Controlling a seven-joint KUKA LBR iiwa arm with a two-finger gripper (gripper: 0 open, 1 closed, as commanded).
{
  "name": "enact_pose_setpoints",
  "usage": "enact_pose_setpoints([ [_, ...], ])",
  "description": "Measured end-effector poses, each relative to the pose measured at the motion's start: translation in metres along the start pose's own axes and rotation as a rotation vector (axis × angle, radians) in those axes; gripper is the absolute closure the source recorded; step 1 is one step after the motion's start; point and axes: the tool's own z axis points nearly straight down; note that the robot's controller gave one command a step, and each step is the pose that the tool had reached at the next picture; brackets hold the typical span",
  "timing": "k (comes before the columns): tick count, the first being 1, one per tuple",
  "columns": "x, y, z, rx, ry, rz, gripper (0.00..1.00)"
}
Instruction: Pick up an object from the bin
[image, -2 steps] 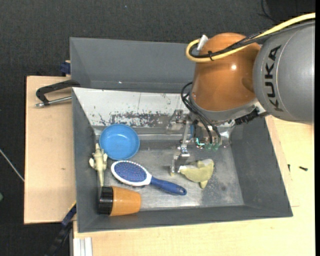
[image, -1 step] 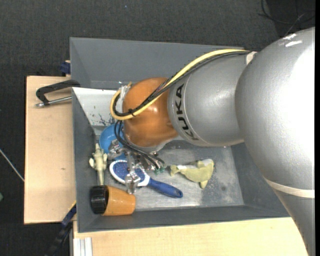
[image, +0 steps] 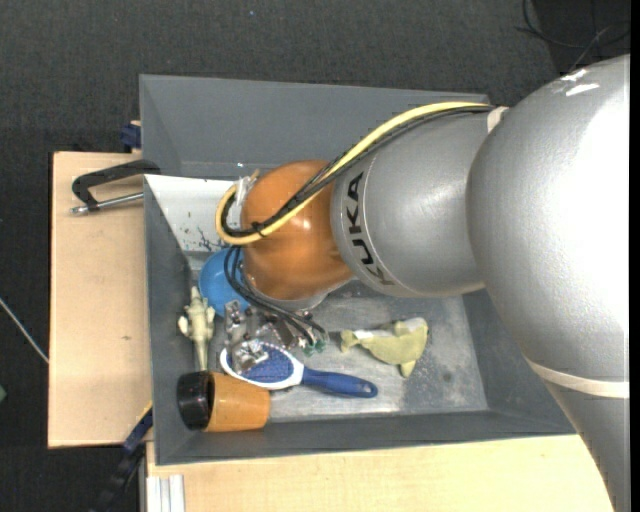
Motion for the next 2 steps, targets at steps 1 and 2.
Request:
enact_pose_setpoints([
  [1, -0.008, -0.003, -0.005, 0.005, -0.033, 0.004, 0.00],
  [2, 0.016, -0.036, 0.026, 0.007, -0.012, 0.103, 0.00],
])
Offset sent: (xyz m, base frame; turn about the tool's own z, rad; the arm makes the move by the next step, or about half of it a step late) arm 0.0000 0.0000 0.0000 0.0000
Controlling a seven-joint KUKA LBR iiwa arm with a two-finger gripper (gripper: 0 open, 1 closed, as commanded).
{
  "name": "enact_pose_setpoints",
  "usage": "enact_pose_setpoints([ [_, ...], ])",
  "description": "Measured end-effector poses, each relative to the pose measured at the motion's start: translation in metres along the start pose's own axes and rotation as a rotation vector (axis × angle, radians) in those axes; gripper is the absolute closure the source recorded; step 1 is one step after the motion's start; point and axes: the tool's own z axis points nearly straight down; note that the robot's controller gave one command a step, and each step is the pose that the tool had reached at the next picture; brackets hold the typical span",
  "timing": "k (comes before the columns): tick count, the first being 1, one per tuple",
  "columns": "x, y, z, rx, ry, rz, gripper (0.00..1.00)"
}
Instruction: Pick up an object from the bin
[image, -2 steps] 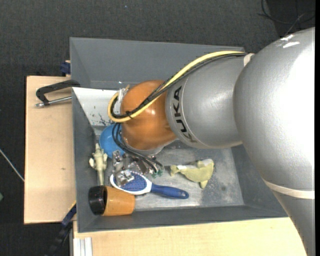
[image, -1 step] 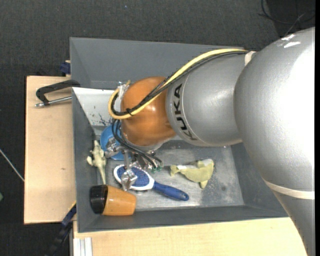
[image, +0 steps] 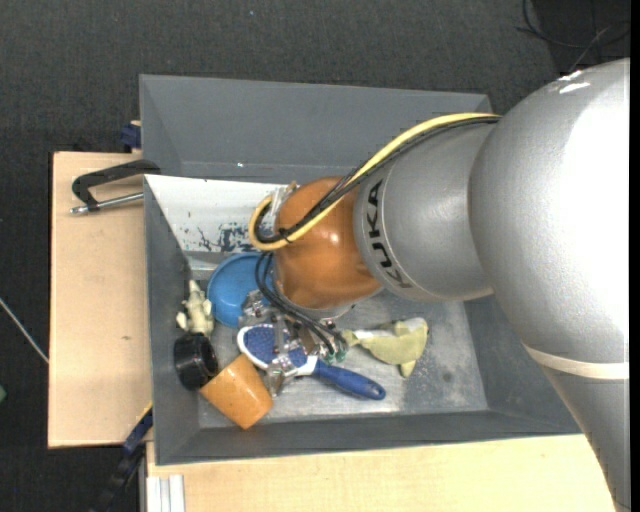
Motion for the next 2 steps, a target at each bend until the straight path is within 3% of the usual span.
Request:
enact_pose_setpoints([
  [1, 0.007, 0.003, 0.005, -0.003, 0.023, -0.004, 1.00],
  [2, 0.006, 0.012, -0.142, -0.005, 0.010, -0.049, 1.00],
])
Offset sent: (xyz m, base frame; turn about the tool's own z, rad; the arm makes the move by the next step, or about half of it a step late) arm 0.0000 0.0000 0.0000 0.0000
